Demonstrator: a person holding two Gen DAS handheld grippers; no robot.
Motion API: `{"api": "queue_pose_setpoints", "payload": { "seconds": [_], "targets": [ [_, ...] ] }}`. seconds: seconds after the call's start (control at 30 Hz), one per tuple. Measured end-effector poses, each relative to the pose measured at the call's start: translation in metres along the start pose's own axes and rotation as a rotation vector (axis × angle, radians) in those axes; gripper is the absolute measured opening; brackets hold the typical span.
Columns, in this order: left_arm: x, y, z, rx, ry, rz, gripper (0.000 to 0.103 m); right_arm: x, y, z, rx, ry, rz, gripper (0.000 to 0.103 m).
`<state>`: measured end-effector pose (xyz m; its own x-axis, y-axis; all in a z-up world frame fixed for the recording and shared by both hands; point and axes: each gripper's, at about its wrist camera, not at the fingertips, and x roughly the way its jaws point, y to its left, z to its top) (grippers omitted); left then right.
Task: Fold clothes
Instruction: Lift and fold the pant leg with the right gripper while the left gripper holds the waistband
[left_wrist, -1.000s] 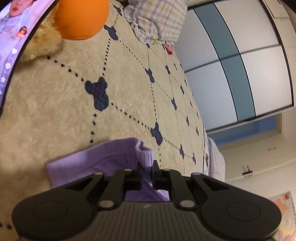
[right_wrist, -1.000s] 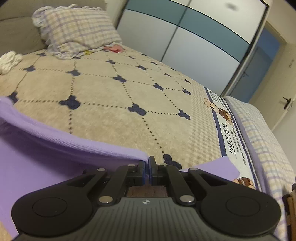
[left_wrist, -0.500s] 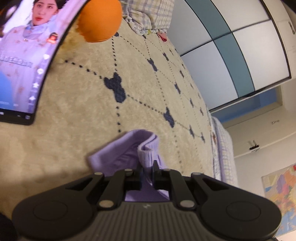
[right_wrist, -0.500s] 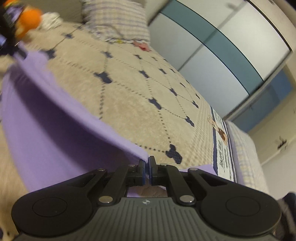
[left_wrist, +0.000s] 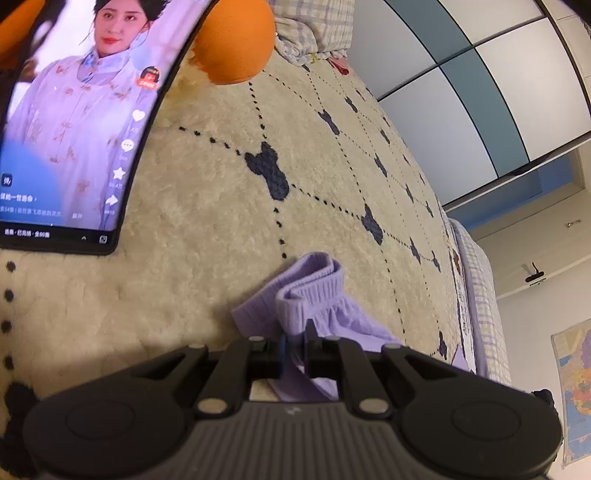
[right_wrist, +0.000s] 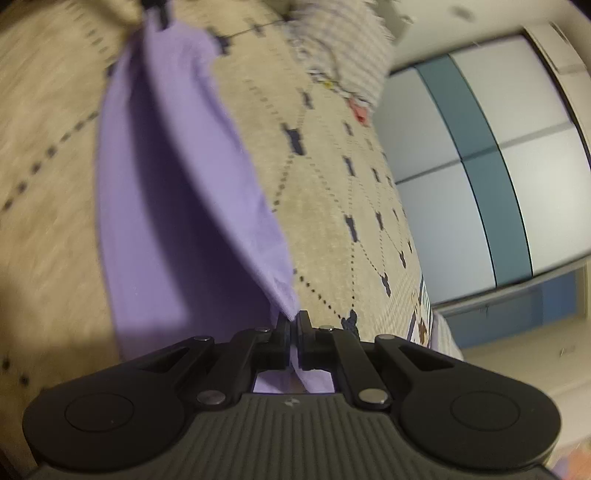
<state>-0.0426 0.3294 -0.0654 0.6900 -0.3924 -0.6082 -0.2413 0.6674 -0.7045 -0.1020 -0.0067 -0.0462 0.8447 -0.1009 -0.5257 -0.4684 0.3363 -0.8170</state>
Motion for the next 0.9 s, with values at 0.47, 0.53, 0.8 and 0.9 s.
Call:
{"api": "queue_pose_setpoints", "payload": {
  "seconds": [0.47, 0.53, 0.8, 0.9],
  "targets": [
    [-0.003, 0.001, 0.004, 0.008, -0.034, 0.035, 0.009, -0.004, 0.045, 0.003, -0.238, 0.018, 0.027, 0.004],
    [0.0, 0.002, 0.006, 0.009, -0.029, 0.042, 0.01, -0.004, 0.049, 0.003, -0.261, 0.025, 0.034, 0.004],
    [0.007, 0.0, 0.006, 0.026, 0.01, 0.072, 0.015, -0.003, 0.054, 0.0, -0.249, 0.037, 0.062, 0.004],
    [0.002, 0.0, 0.005, 0.025, 0.005, 0.079, 0.022, -0.001, 0.059, -0.002, -0.247, 0.04, 0.073, 0.004]
  ]
}}
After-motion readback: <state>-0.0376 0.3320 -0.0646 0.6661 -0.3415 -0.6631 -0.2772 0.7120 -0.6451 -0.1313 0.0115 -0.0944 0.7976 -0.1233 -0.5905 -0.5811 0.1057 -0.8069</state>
